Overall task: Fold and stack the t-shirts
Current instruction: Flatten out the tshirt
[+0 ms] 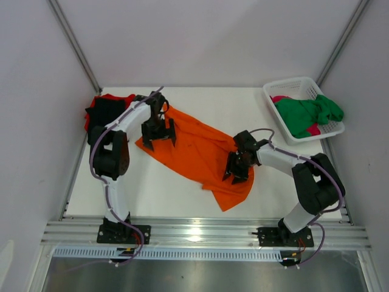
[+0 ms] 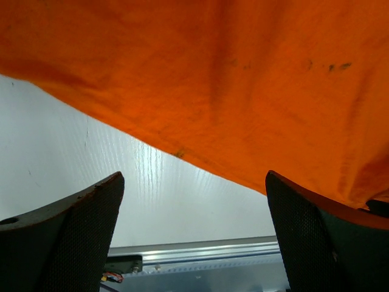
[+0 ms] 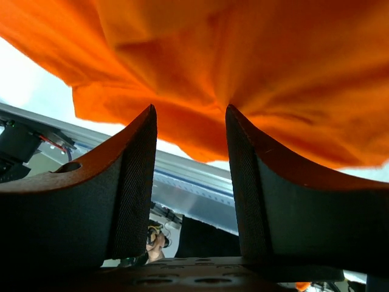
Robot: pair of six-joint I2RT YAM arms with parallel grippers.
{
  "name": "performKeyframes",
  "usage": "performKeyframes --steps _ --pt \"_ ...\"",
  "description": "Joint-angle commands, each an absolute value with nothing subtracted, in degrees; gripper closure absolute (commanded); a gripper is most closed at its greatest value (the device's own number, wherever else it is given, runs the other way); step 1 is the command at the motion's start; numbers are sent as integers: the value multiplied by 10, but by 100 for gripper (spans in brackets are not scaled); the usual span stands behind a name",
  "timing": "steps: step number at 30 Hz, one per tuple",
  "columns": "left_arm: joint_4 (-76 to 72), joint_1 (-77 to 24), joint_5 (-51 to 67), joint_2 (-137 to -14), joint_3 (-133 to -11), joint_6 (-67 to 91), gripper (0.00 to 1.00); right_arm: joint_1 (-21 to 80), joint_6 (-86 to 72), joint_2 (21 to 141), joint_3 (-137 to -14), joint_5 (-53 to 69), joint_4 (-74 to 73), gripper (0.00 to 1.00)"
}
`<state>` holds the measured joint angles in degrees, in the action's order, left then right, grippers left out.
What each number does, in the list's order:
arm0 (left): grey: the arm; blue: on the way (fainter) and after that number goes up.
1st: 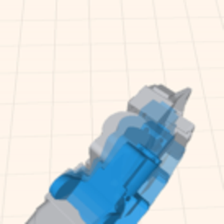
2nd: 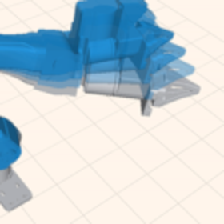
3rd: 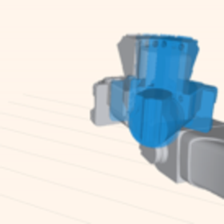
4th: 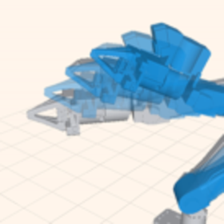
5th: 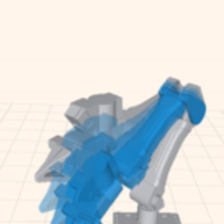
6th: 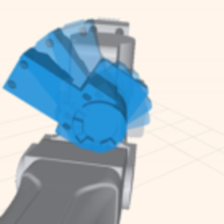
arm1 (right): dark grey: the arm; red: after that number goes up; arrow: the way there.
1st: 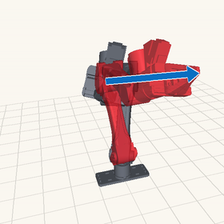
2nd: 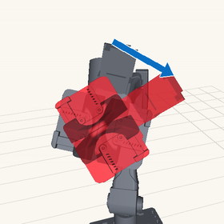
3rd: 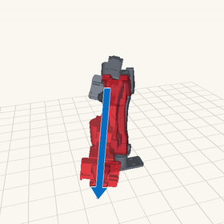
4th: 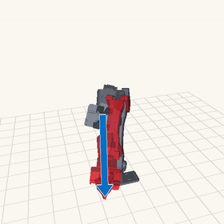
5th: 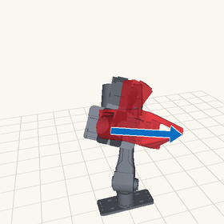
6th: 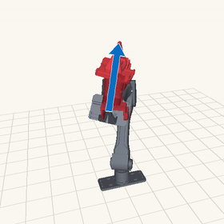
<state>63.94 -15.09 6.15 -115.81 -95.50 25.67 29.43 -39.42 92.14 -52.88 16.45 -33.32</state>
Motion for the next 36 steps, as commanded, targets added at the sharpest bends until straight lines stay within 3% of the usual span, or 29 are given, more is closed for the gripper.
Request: performKeyframes --steps 1,18,27,36 --pt "595 -150 61 -1136 -953 232 1 307 -388 963 -569 179 -304 50" --pt "642 -151 122 -1234 -975 220 2 330 -376 1096 -595 180 -292 51" --pt "640 -151 177 -1233 -953 211 3 339 -378 1106 -609 182 -295 52" --pt "644 -151 189 -1216 -963 214 3 339 -358 1036 -576 153 -360 52"
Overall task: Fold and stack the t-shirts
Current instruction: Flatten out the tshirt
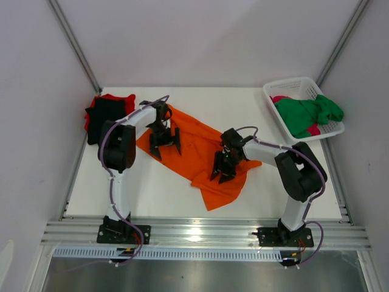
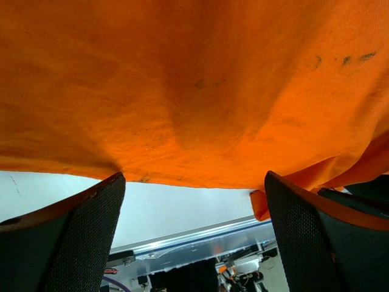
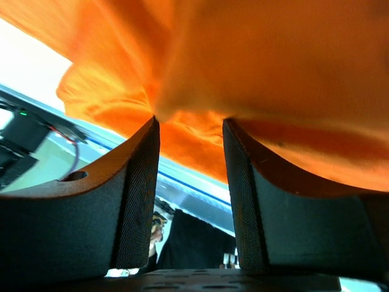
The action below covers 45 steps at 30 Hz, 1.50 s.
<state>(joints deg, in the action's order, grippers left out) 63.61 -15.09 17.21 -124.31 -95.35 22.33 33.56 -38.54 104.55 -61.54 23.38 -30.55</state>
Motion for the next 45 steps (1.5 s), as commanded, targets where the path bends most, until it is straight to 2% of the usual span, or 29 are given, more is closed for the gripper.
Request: performKeyframes --steps 1,13,23,33,38,45 --pt "647 -151 189 -1214 -968 214 3 339 -358 1028 -569 151 -366 52" --pt "669 -151 185 -1195 -1013 221 2 305 -427 829 -378 134 -408 52" --pt "681 -151 191 -1191 -1028 221 2 261 -442 718 -336 110 -463 51" --pt "669 -151 191 -1172 -990 227 2 243 -450 713 -339 95 -460 51" --pt "645 -159 215 -1140 -931 243 2 243 -443 741 -386 85 -447 51" --pt "642 -181 191 -1125 -870 242 2 243 -418 798 -446 86 -427 51"
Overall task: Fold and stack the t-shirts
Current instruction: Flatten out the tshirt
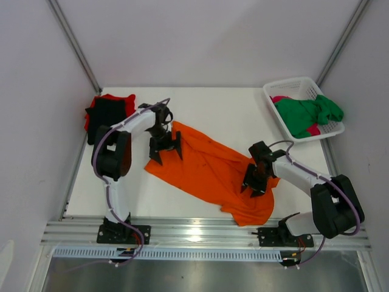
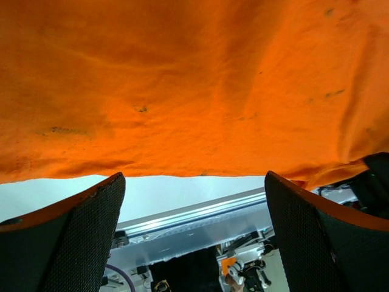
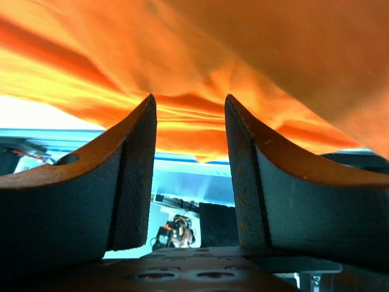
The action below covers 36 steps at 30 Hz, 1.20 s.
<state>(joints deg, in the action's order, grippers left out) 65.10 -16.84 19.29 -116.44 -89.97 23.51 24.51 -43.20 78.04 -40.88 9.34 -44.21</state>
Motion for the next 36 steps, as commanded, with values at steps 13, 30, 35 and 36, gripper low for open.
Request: performKeyframes --steps 13,30,35,36 --pt "558 -203 76 -1079 -722 278 3 246 -408 855 -467 115 -300 50" --pt "502 -229 105 -1094 -650 323 4 250 -394 867 -454 160 -221 50" --pt "506 -241 91 -1123 -626 333 4 250 -385 877 -456 163 -214 50" --pt "503 -245 91 -1117 -620 337 4 250 -382 880 -456 163 -211 50"
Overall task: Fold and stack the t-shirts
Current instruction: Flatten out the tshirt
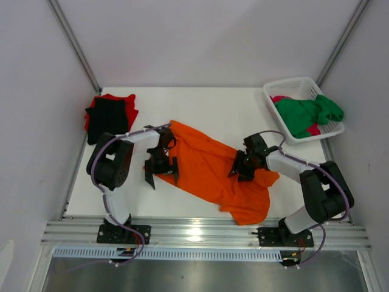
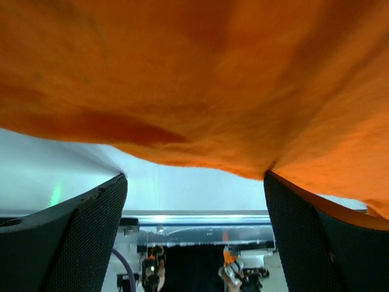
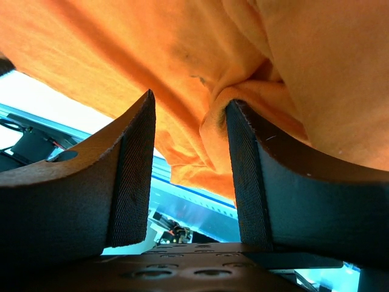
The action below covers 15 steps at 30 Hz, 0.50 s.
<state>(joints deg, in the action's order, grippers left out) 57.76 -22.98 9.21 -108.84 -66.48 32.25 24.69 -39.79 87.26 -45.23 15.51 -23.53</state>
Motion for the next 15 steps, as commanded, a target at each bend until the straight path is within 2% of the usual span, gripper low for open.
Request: performKeyframes --steps 1,9,15 --pt "499 -246 90 -1114 -613 343 4 250 -381 881 -455 163 -211 50" --pt "497 -266 107 -1068 -606 360 4 251 -359 883 -448 157 -220 50" --pt "541 -281 102 -1013 -680 361 4 250 -352 860 -436 156 -213 50"
